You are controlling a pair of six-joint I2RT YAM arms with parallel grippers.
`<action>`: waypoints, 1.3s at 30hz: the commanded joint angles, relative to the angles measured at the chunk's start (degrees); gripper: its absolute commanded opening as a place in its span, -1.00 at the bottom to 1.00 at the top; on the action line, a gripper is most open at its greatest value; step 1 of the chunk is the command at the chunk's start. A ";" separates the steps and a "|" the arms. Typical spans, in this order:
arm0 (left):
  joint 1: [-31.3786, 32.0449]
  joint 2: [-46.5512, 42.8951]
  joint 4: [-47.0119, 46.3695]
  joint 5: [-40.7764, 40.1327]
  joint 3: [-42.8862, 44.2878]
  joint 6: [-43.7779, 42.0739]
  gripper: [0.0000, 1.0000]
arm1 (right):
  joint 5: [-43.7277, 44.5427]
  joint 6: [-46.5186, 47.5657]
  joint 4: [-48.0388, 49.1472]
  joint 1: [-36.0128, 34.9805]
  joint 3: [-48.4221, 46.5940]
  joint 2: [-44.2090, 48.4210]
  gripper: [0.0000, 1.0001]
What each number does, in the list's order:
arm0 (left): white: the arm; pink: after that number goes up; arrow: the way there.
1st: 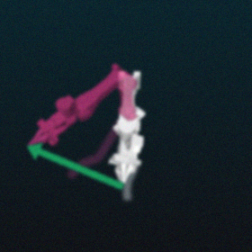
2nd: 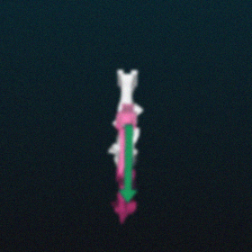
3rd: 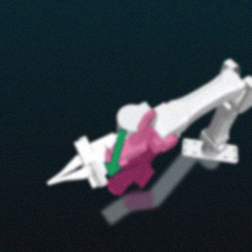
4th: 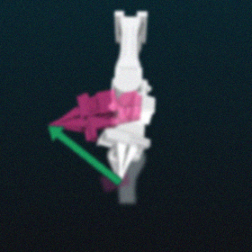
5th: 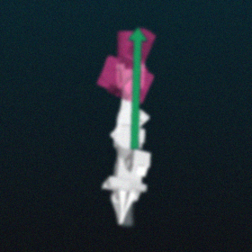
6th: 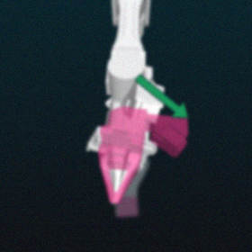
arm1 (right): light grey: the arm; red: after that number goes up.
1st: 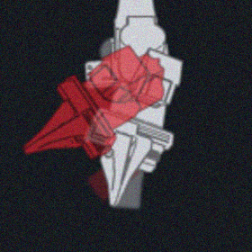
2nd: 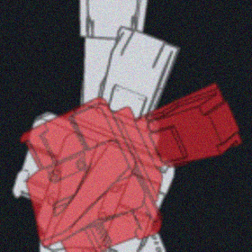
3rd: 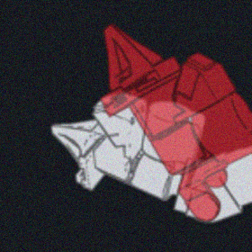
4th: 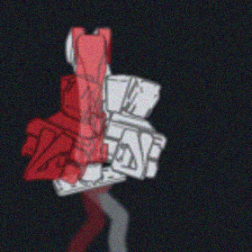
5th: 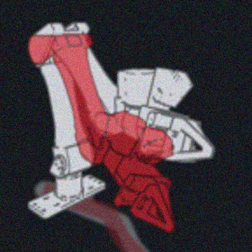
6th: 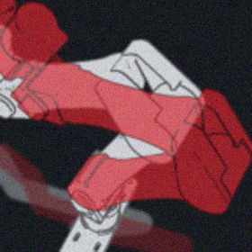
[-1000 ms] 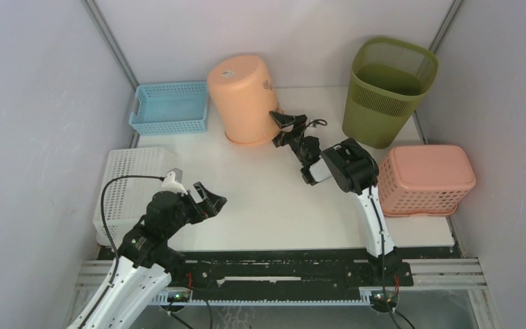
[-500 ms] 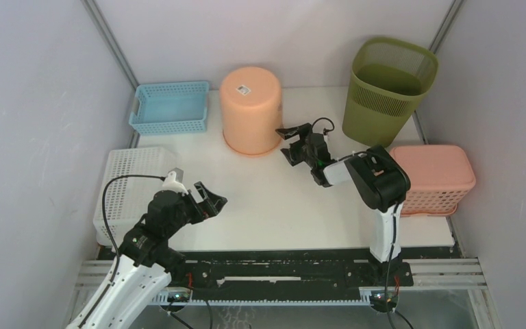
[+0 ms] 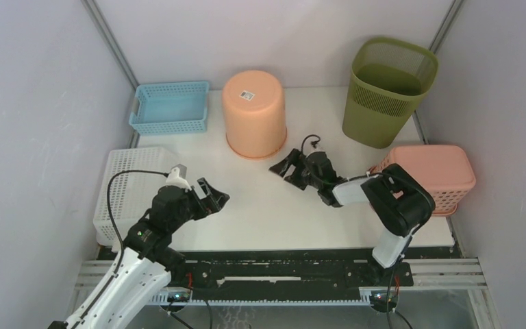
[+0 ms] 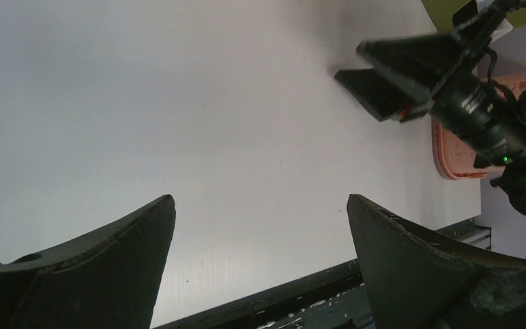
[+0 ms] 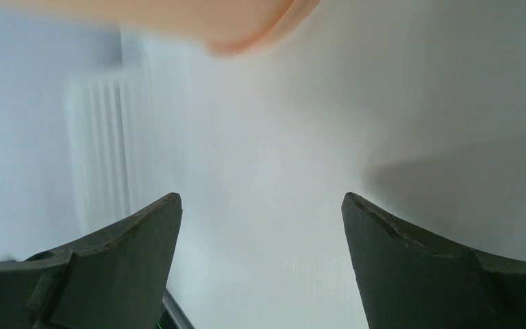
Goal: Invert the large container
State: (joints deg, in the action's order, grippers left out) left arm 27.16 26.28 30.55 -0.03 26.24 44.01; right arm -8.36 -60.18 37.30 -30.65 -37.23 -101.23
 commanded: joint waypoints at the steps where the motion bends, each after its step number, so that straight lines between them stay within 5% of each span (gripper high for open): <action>1: 0.18 1.65 -5.69 -0.44 0.10 -0.17 0.99 | -3.75 17.87 -8.04 -9.37 0.43 7.61 0.88; 13: 0.23 0.85 -4.28 -1.18 -0.85 -0.69 0.99 | 9.62 25.79 -23.03 -28.56 3.92 22.78 0.89; 19: 0.19 2.28 -6.47 -1.16 -2.77 -0.08 0.99 | 12.17 22.28 -21.97 -34.18 9.22 25.55 0.89; 39: 0.24 13.20 -15.86 0.71 -4.72 0.65 0.99 | 11.75 23.48 -22.83 -32.26 12.01 30.39 0.91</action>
State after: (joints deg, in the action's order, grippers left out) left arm 27.16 38.22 19.40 -0.60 21.32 44.58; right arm 2.74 -37.89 13.80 -63.70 -24.56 -72.18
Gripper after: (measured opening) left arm 0.996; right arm 0.954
